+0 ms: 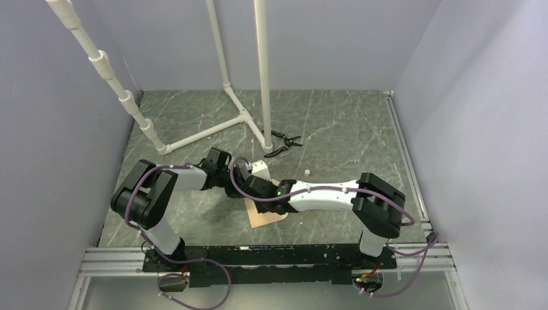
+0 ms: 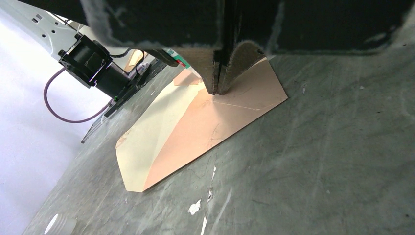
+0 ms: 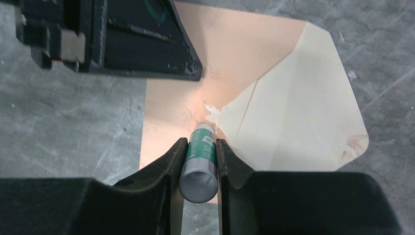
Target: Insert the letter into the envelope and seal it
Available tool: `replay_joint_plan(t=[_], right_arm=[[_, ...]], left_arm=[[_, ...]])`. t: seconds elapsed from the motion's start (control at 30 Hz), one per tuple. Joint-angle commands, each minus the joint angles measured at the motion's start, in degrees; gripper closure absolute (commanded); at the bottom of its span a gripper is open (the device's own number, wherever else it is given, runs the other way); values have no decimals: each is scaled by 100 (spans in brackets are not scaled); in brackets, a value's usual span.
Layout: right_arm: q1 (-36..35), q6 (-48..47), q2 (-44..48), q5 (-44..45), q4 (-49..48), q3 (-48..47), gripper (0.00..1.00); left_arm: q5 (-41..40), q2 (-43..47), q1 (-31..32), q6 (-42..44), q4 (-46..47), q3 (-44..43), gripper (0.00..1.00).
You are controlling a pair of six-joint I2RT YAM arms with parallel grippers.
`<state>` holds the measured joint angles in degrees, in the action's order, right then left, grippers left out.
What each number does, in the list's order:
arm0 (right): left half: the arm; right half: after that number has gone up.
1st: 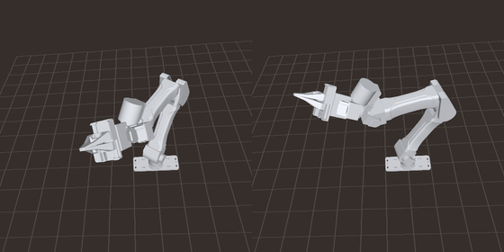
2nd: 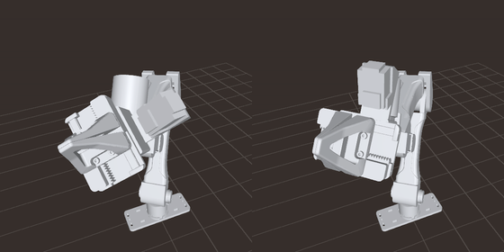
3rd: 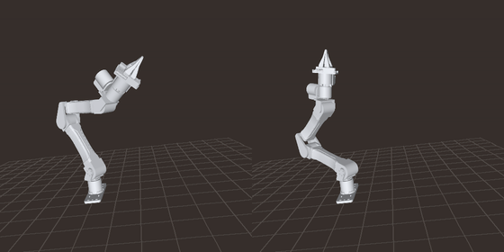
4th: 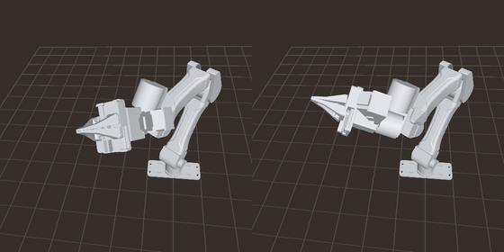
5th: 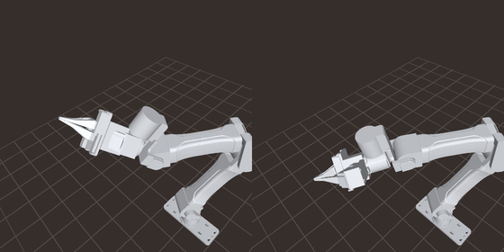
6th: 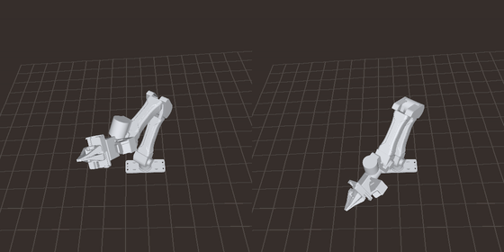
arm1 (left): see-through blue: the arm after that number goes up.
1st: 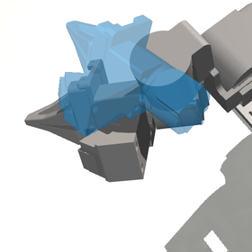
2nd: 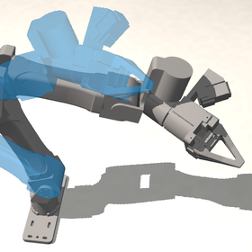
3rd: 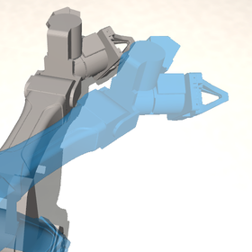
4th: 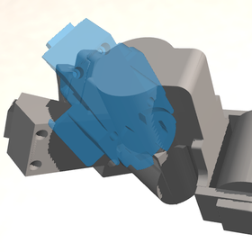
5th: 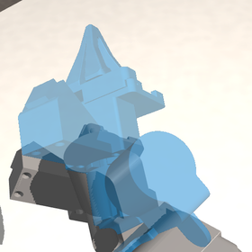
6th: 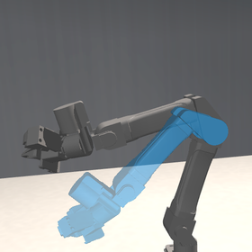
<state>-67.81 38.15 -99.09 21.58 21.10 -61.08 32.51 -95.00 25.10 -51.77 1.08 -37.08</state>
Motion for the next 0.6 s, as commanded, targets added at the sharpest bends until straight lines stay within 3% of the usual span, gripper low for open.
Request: replay_joint_plan(t=[0.0, 0.57], right_arm=[[-84, 34, 337, -286, 360, 342, 100], [331, -394, -402, -126, -248, -204, 100]], left_arm=[[-861, -204, 29, 295, -622, 210, 98], [-848, -177, 30, 364, -653, 221, 98]])
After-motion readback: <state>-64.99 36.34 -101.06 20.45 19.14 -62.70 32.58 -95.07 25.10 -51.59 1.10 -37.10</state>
